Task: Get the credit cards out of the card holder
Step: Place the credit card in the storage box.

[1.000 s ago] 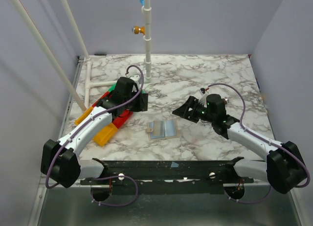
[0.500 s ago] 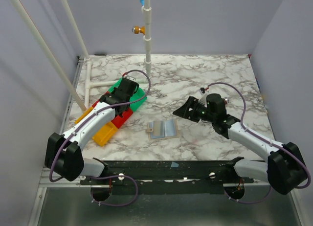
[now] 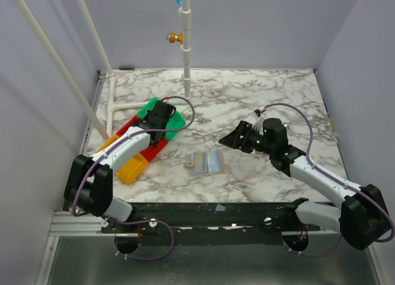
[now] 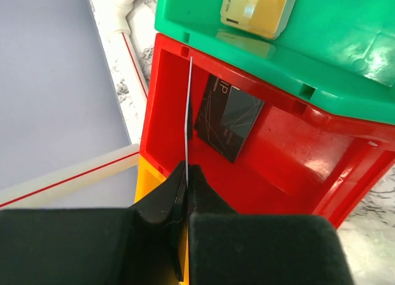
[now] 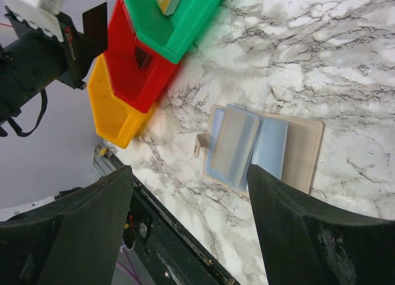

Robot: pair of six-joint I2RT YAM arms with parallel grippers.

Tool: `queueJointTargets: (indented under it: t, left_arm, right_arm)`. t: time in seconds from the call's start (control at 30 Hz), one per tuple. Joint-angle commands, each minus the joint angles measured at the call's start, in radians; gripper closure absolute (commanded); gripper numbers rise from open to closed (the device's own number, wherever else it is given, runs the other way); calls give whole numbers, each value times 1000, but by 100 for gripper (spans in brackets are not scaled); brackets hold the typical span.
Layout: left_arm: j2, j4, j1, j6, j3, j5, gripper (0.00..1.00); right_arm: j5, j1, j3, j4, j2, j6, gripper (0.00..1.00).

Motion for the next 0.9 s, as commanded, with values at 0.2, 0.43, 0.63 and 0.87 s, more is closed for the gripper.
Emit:
queueJointTargets:
  t: [0.2, 0.43, 0.63, 0.87]
  left_arm:
    - [108, -20, 38, 34, 14, -51, 100]
    - [127, -16, 73, 24, 13, -38, 100]
    - [190, -21, 92, 9, 34, -40, 100]
    - [249, -40, 117, -14, 78, -94, 100]
  right_arm:
    - [-8, -3, -4, -15, 13, -19, 22]
    - [-8, -2, 1, -18, 18, -23, 22]
    - [-4, -2, 4, -33, 10, -30, 22]
    - [-4, -2, 5, -41, 8, -34, 22]
